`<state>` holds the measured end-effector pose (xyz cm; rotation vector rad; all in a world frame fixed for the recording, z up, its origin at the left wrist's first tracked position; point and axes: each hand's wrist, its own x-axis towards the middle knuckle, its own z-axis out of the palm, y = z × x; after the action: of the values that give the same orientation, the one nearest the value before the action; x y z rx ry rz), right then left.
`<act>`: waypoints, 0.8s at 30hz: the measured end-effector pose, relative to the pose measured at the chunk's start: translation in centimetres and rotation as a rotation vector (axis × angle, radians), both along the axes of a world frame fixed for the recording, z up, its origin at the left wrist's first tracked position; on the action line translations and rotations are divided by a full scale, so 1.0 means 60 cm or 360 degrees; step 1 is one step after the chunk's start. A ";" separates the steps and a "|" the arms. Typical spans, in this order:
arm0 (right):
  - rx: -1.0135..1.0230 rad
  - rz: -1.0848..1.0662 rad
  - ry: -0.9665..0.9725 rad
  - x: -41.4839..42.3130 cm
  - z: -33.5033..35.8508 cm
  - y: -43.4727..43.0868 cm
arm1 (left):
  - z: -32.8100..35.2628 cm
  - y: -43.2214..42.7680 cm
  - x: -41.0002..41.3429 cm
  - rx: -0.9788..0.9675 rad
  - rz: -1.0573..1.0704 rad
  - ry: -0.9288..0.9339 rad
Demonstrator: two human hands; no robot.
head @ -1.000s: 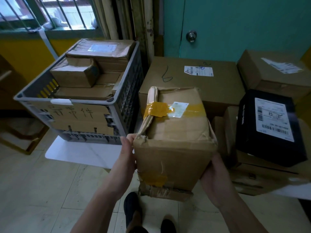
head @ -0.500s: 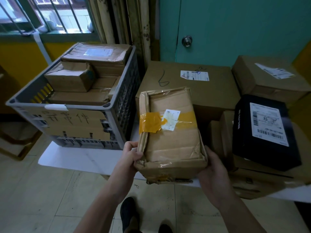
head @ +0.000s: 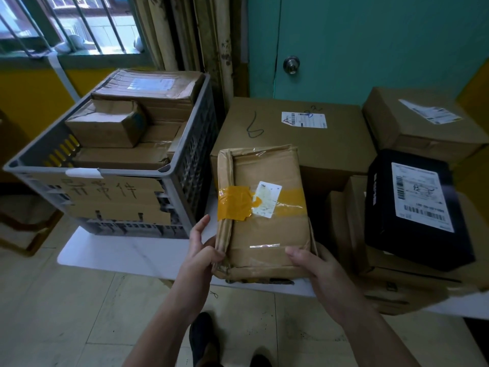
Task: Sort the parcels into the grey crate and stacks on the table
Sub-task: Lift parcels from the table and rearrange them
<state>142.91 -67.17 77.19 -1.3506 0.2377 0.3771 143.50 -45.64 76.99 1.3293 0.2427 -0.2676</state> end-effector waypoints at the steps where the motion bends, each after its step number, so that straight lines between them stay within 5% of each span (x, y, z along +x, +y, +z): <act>1: -0.0018 0.0004 0.0004 0.000 0.001 0.001 | 0.001 0.002 0.000 0.0007 -0.0021 -0.0005; 7: -0.0134 -0.0016 0.0010 0.000 -0.001 0.004 | 0.013 -0.004 0.004 0.0185 -0.0062 0.0070; 13: 0.0115 -0.0083 -0.0029 0.001 -0.003 0.012 | 0.033 -0.009 0.027 0.0281 0.0308 0.0109; 24: 0.0065 -0.0101 -0.0002 -0.002 -0.012 -0.003 | 0.041 -0.009 0.029 0.0324 0.0106 0.0226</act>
<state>142.81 -67.34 76.47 -1.3003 0.2698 0.3259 145.23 -46.18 79.43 1.5017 0.4427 -0.2871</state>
